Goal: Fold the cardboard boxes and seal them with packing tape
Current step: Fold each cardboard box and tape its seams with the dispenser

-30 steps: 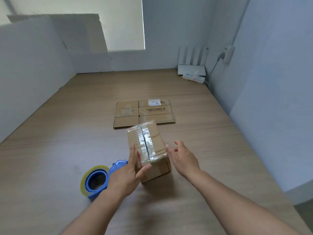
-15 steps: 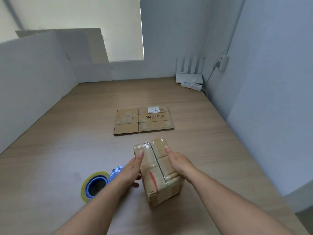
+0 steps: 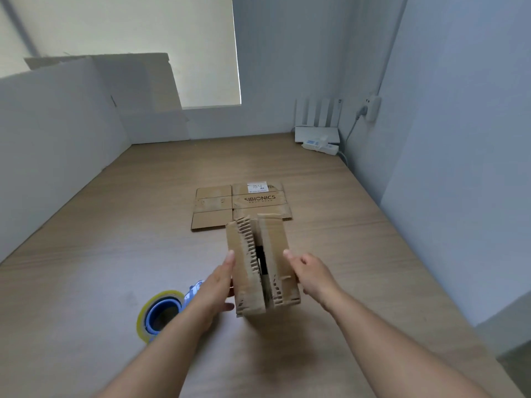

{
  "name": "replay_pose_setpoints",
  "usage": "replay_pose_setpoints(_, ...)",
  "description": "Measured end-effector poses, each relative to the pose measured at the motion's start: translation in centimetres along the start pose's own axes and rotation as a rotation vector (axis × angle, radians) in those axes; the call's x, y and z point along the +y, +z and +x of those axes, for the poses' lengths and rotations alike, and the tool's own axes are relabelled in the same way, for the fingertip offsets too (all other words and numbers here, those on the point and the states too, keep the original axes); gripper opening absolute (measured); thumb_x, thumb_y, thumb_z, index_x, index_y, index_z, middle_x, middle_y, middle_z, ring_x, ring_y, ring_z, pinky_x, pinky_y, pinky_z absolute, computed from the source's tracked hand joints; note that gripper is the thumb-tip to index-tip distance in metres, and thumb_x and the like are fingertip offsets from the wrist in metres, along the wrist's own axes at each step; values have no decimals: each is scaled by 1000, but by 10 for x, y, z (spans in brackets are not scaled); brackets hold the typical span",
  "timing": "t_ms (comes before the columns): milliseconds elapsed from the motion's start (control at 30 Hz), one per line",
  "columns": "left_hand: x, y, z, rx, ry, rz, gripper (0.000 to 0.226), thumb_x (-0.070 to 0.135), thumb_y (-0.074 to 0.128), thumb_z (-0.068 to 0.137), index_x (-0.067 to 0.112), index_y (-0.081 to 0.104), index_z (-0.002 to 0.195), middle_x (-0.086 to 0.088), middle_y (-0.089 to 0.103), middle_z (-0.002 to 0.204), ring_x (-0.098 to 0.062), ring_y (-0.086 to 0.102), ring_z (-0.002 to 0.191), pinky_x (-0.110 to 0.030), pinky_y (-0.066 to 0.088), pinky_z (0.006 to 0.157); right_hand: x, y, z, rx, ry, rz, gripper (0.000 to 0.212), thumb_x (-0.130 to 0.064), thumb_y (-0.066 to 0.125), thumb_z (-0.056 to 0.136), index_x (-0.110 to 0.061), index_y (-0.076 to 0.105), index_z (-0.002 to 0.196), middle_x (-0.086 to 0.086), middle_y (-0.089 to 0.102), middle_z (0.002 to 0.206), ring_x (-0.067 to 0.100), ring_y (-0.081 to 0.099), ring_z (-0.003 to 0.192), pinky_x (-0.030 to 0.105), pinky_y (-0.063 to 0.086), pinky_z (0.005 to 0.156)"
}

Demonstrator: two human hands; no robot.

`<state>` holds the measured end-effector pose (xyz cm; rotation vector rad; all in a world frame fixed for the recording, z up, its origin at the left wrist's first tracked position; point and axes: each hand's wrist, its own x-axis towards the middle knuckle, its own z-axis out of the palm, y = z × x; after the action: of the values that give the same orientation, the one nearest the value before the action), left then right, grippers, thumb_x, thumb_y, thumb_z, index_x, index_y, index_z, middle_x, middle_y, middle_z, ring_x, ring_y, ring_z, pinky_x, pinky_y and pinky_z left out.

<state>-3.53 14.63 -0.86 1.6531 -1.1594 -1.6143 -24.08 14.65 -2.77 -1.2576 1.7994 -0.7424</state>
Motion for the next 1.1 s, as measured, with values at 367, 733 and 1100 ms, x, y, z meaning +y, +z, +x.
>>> replay_pose_setpoints(367,-6,20,-2,112,38,508,69,62,64,76,20,38,124,3,54,109,-18,56,96,-25,45,59,-12,14,-23,-114,-75,-295,64,-55,58,71,-22,49,125,2,58,118,23,54,110,34,46,91)
replay_pose_setpoints(733,0,-12,-21,259,259,257,30,16,36,99,20,47,127,-8,60,114,-22,60,92,-42,55,77,0,-14,-34,43,109,336,34,-13,34,93,10,58,85,21,60,77,28,63,68,36,57,54)
replay_pose_setpoints(1100,13,5,-15,87,230,939,48,57,29,97,25,57,120,-11,39,138,-28,52,117,-36,44,96,-11,-6,-50,-19,74,321,20,-5,36,88,1,51,77,21,56,73,30,63,58,39,54,53)
